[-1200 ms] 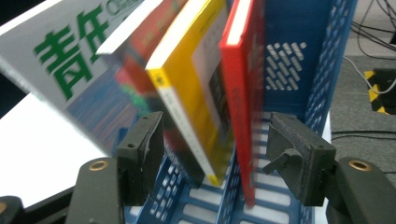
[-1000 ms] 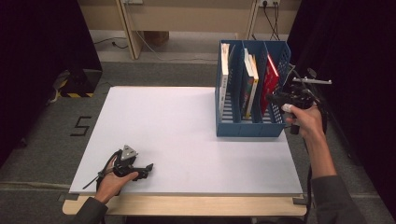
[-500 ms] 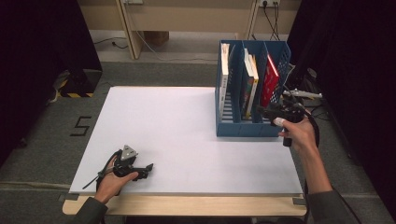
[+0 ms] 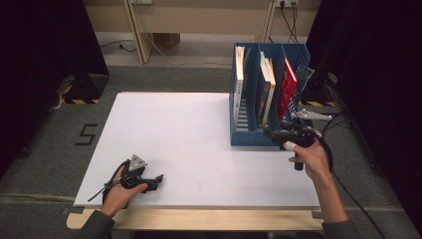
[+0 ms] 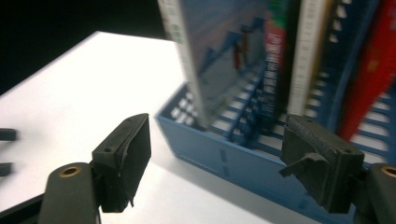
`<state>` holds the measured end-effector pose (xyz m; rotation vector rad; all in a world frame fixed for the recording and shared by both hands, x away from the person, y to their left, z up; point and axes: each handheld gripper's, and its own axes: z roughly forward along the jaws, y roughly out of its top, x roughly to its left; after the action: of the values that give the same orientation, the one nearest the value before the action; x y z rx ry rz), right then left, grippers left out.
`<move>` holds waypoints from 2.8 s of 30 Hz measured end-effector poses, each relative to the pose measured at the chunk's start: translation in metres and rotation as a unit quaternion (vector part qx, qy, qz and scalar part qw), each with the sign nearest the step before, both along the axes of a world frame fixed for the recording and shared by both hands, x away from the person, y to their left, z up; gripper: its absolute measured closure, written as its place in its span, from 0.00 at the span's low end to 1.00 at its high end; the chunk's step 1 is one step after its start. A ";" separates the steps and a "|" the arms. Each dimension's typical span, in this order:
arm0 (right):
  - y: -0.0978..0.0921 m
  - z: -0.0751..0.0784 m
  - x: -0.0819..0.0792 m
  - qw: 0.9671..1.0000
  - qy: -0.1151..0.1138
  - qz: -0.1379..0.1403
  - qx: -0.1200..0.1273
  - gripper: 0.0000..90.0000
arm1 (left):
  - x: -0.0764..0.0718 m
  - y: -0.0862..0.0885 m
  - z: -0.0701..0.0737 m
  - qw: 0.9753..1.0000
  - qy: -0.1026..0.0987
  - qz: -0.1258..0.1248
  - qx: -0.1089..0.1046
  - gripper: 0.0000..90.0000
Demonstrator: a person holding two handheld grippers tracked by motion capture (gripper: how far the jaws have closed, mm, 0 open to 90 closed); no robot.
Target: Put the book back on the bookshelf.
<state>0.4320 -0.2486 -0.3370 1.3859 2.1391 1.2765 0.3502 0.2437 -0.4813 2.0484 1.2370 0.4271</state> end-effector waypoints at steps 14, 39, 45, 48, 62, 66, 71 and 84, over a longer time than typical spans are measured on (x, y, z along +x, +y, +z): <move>0.020 -0.022 -0.025 0.998 0.007 0.052 0.024 0.23 | 0.000 0.000 0.000 1.000 0.000 0.001 0.000 0.14; 0.039 -0.075 -0.049 0.995 0.046 0.083 0.007 0.23 | 0.000 0.000 0.000 1.000 -0.002 0.001 0.000 0.15; 0.043 -0.090 -0.054 0.995 0.047 0.083 -0.014 0.18 | 0.000 0.000 0.000 1.000 -0.002 0.001 0.000 0.15; 0.043 -0.096 -0.057 0.995 0.049 0.084 -0.032 0.19 | -0.001 0.000 0.000 1.000 -0.002 0.001 0.000 0.15; 0.044 -0.112 -0.066 0.991 0.056 0.089 -0.079 0.19 | -0.001 0.000 0.000 1.000 -0.002 0.001 0.000 0.15; 0.044 -0.117 -0.069 0.990 0.069 0.088 -0.086 0.19 | -0.001 0.000 0.000 1.000 -0.001 0.001 0.001 0.15; 0.045 -0.122 -0.072 0.987 0.080 0.093 -0.100 0.19 | -0.001 0.000 0.000 1.000 -0.003 0.001 0.000 0.15; 0.051 -0.129 -0.078 0.979 0.059 0.131 -0.147 0.12 | -0.001 0.000 0.000 1.000 -0.003 0.001 0.001 0.15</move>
<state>0.3544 -0.1976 -0.4663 1.1124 2.5357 0.9242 0.3493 0.2433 -0.4816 2.0460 1.2361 0.4337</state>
